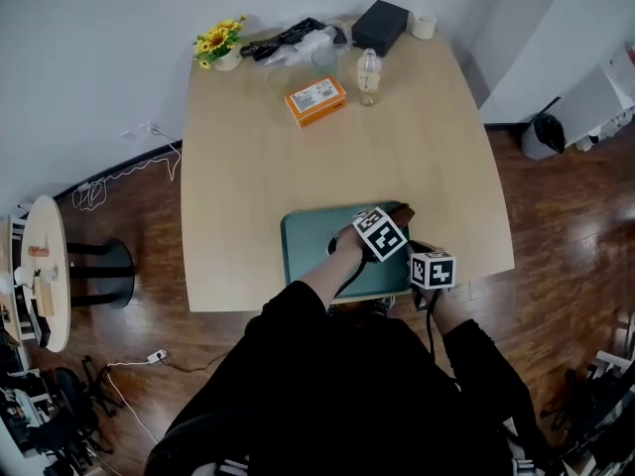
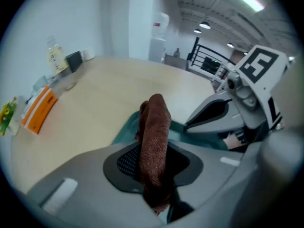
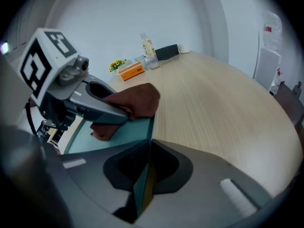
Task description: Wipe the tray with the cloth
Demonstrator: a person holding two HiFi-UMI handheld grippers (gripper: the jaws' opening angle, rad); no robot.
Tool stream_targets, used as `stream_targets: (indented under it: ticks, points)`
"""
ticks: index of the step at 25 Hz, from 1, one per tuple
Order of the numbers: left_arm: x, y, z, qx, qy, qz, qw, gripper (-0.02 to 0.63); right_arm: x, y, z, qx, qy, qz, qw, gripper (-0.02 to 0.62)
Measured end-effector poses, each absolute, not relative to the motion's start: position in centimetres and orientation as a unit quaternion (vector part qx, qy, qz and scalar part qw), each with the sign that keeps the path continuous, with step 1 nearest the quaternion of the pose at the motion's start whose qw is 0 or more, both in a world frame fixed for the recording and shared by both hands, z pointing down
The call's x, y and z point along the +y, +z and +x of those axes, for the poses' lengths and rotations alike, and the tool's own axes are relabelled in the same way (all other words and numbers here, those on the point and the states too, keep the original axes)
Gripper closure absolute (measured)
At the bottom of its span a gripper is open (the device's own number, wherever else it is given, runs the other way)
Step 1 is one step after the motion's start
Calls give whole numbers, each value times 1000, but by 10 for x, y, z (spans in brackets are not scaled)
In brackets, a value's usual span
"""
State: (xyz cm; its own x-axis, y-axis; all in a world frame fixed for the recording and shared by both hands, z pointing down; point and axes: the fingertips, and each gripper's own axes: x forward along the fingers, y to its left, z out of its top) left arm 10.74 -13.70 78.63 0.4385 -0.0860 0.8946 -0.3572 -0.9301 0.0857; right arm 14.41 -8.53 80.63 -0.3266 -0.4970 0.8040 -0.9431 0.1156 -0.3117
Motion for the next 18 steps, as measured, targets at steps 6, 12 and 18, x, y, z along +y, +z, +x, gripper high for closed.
stream_targets:
  ticks: [6, 12, 18]
  points:
    - [-80, 784, 118, -98, 515, 837, 158, 529, -88, 804, 148, -700, 418, 514, 267, 575]
    - [13, 783, 72, -37, 506, 844, 175, 529, -85, 808, 151, -700, 425, 514, 257, 576]
    - [0, 788, 6, -105, 489, 839, 216, 529, -84, 809, 146, -700, 421, 512, 264, 575]
